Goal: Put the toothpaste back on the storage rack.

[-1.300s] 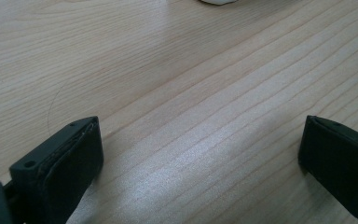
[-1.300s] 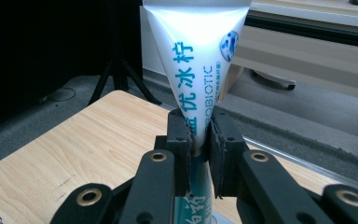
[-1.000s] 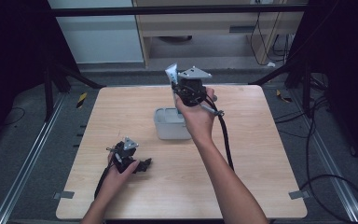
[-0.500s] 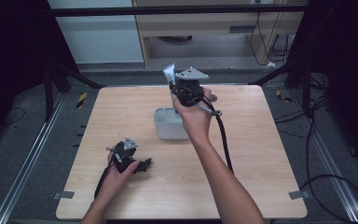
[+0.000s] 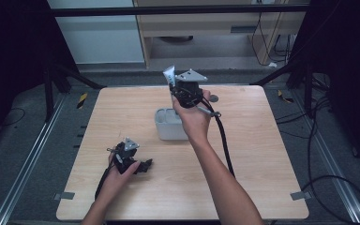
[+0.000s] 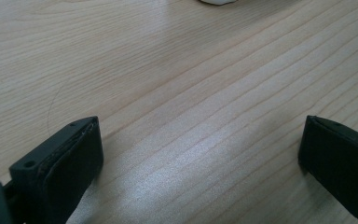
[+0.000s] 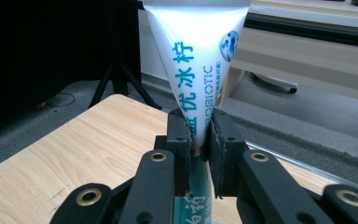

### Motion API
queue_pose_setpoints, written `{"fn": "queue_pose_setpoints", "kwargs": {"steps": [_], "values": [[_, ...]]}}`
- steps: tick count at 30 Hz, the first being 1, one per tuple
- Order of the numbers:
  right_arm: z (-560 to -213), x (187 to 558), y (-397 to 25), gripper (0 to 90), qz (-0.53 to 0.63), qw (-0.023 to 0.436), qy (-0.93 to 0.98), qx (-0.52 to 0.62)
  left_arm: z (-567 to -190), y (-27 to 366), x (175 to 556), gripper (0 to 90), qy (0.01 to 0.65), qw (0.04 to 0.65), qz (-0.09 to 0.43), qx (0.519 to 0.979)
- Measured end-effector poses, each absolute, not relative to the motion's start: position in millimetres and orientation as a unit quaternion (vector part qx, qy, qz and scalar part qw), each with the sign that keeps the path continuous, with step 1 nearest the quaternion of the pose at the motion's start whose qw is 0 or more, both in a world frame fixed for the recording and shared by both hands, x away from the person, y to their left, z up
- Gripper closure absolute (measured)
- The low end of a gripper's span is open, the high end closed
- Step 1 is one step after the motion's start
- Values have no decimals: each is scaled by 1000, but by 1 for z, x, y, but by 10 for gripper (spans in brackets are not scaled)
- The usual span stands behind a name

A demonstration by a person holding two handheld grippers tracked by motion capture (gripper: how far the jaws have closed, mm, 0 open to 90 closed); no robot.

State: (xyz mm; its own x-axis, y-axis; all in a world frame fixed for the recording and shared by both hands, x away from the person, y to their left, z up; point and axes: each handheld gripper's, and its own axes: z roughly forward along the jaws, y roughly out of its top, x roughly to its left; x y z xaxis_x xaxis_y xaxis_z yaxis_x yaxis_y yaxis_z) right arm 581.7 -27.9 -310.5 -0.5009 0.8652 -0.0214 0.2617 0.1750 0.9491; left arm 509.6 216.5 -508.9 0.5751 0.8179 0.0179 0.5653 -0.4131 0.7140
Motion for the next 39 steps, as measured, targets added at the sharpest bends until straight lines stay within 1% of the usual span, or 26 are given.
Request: {"fn": "queue_pose_setpoints", "kwargs": {"steps": [9,21,39], "values": [[-316,582,-26,797,502,299,706,400,-509,217,510,0,422,340,186,820],[-332,586,-18,797,495,292,714,399,-509,216,510,0,422,340,186,820],[-354,588,-20,797,482,285,721,409,-509,216,510,0,421,339,185,821]]}}
